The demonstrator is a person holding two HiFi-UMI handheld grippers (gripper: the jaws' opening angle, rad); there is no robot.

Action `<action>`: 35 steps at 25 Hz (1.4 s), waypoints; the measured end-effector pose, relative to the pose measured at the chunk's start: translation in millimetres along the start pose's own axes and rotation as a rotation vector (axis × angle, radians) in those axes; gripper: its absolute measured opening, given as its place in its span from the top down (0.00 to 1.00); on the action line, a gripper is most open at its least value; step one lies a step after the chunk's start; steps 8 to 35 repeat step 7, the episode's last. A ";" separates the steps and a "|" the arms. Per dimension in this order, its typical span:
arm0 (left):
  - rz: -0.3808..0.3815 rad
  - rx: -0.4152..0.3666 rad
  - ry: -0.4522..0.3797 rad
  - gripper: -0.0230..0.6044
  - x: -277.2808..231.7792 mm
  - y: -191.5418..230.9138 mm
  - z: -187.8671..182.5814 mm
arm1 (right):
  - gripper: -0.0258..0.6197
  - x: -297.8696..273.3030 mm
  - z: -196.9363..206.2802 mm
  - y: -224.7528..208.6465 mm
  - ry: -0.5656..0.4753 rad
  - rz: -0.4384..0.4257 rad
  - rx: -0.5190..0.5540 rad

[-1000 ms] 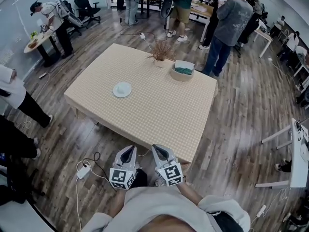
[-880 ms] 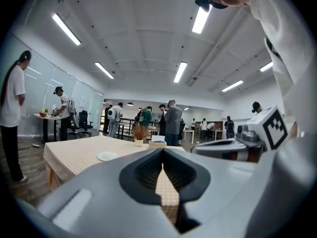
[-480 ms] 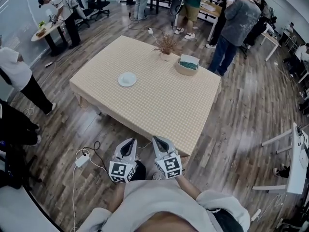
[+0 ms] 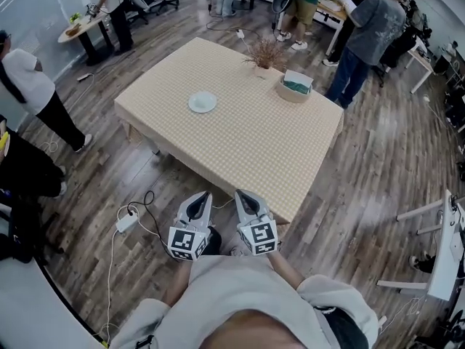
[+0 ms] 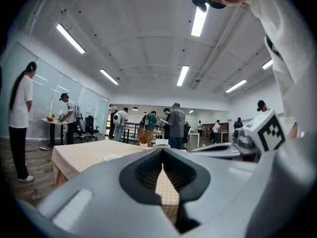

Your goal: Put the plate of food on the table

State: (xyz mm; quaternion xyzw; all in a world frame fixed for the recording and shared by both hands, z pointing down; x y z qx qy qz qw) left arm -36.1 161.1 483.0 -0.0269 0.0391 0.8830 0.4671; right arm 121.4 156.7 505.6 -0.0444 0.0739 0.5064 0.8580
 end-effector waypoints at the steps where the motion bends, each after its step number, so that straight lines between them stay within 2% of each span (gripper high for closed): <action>1: 0.000 -0.001 -0.001 0.95 -0.1 0.2 -1.0 | 0.97 -0.3 -0.2 0.2 0.001 0.000 0.001; 35: -0.005 0.002 0.003 0.95 5.4 4.1 -0.7 | 0.97 -2.0 1.0 6.6 0.008 0.000 0.000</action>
Point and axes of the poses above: the fingertips, and each gripper's own axes: x backward along the fingers, y to its left, z out of its underside, the point moved 7 cm from there along x, backward along the fingers
